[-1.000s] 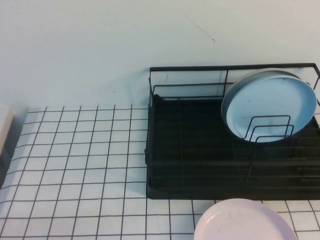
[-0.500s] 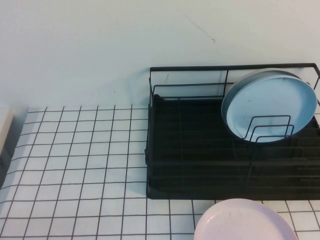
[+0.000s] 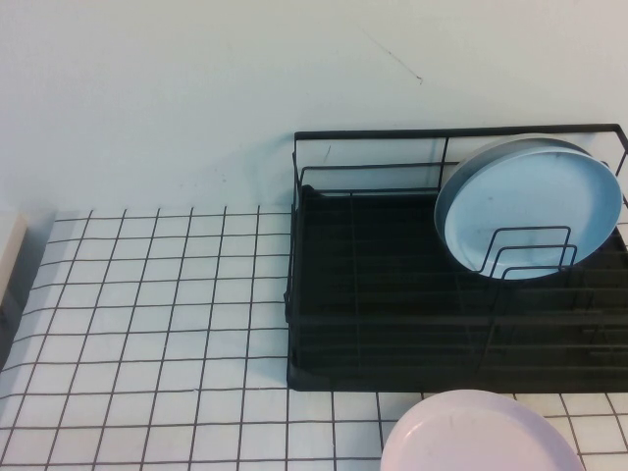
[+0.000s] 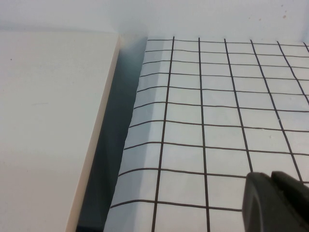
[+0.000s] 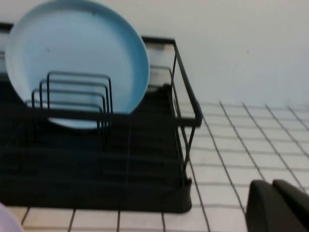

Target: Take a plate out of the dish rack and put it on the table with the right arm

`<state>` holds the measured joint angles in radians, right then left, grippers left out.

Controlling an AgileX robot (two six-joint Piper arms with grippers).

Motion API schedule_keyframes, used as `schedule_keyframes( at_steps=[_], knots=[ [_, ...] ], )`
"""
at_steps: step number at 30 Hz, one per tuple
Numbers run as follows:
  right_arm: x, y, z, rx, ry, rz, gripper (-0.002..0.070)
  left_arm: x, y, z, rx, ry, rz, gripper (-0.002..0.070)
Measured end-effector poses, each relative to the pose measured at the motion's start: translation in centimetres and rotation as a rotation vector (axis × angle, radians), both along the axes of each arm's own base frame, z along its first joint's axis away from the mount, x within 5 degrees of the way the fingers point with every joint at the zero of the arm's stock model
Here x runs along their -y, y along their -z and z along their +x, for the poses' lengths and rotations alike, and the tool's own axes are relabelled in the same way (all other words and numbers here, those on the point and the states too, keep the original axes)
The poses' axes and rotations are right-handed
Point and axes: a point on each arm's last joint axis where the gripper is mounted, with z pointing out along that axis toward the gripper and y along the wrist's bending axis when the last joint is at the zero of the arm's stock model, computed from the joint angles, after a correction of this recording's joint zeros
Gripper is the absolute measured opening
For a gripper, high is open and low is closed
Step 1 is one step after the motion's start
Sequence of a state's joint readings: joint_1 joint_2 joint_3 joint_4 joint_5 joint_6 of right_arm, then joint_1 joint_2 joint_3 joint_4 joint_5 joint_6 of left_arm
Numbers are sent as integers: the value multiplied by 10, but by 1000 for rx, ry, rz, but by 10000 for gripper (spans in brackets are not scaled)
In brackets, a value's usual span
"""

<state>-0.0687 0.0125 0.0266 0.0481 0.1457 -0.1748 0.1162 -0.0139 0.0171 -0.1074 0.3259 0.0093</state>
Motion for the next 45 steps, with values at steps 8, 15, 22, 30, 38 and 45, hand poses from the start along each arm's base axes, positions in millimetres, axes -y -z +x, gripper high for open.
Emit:
schedule_keyframes(
  at_steps=[8,15,22,30,38,45],
  knots=[
    [1,16,-5,-176,21,13,-2,0,0,0,0,0,0,-3],
    [2,16,-6,-180,22,11,-2,0,0,0,0,0,0,-3],
    [2,16,-6,-182,23,9,-2,0,0,0,0,0,0,-3],
    [2,16,-6,-182,23,11,-2,0,0,0,0,0,0,-3],
    [2,16,-6,-182,23,11,-2,0,0,0,0,0,0,-3],
    [2,16,-6,-182,23,11,-2,0,0,0,0,0,0,-3]
  ],
)
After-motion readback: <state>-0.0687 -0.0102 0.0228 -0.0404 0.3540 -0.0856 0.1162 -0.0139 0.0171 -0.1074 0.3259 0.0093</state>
